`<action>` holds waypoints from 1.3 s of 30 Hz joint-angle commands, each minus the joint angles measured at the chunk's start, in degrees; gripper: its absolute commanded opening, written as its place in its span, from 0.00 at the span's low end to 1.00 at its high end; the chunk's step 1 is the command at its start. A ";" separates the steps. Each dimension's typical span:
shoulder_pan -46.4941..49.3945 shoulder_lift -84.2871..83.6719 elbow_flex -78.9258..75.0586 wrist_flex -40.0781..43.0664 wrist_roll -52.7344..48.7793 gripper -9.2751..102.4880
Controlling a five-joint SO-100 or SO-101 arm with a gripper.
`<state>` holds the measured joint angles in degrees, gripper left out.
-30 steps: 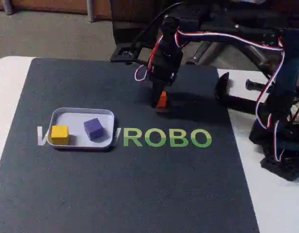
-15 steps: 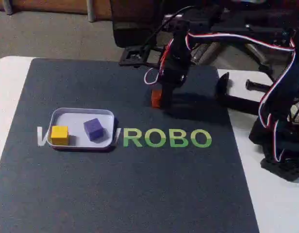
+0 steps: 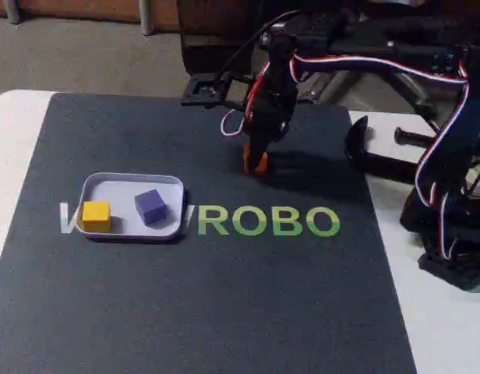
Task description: Move blocks one by one until all three blocks are in the tray.
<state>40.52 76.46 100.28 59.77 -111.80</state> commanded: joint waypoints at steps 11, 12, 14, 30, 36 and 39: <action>-0.35 0.00 -3.25 0.18 0.62 0.02; -0.44 0.26 -3.25 0.18 0.79 0.02; -0.79 1.05 -3.08 0.44 1.58 0.01; -18.28 10.02 -10.81 2.20 28.21 0.01; -21.80 -0.35 -26.28 2.20 39.73 0.01; -22.24 -6.59 -34.45 2.29 43.59 0.01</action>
<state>19.16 72.77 74.62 61.79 -71.37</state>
